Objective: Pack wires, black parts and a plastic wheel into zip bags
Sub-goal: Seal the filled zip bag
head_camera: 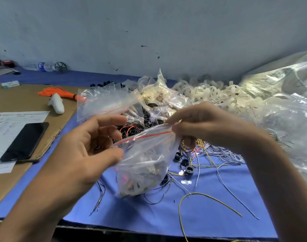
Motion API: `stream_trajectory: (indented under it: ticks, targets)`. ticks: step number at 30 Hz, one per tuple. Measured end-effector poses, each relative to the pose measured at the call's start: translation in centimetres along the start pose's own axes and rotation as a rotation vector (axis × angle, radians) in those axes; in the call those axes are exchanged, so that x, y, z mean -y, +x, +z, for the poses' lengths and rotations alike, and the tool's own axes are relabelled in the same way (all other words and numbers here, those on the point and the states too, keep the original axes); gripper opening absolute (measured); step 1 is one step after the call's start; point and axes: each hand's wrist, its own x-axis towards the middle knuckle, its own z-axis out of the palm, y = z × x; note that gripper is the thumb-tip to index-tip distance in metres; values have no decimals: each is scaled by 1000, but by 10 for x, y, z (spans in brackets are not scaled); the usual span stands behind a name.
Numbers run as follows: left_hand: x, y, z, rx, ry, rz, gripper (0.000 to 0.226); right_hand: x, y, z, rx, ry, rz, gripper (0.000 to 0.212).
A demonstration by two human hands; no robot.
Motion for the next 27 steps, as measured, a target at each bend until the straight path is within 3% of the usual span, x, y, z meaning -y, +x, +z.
stream_trajectory:
  ticks: [3,5,7,10,12,15,18,20,24,27]
  targets:
    - [-5,7,-1,-34,-130,-9,54,6,-2,-4,-238,69,-60,14]
    - [-5,13,5,-67,-167,-21,48,7,-6,-3,-270,63,-90,12]
    - [-4,17,16,-103,-108,13,36,5,-11,5,-190,-51,-90,6]
    - [-1,19,34,-156,32,64,26,-1,-13,28,-4,-181,-39,24]
    - [-4,19,42,-164,99,117,26,-5,-11,46,2,-346,-65,22]
    - [-11,21,42,-187,131,211,27,-11,-5,55,-95,-698,-23,20]
    - [-14,24,30,-255,241,282,24,-8,-7,35,-170,-554,77,15]
    - [-12,26,23,-269,263,266,22,-1,-9,23,-362,-450,24,8]
    - [-9,33,18,-261,171,234,22,7,-4,17,-566,-663,-43,13]
    - [-4,43,21,-238,118,178,24,7,3,4,-521,-826,47,17]
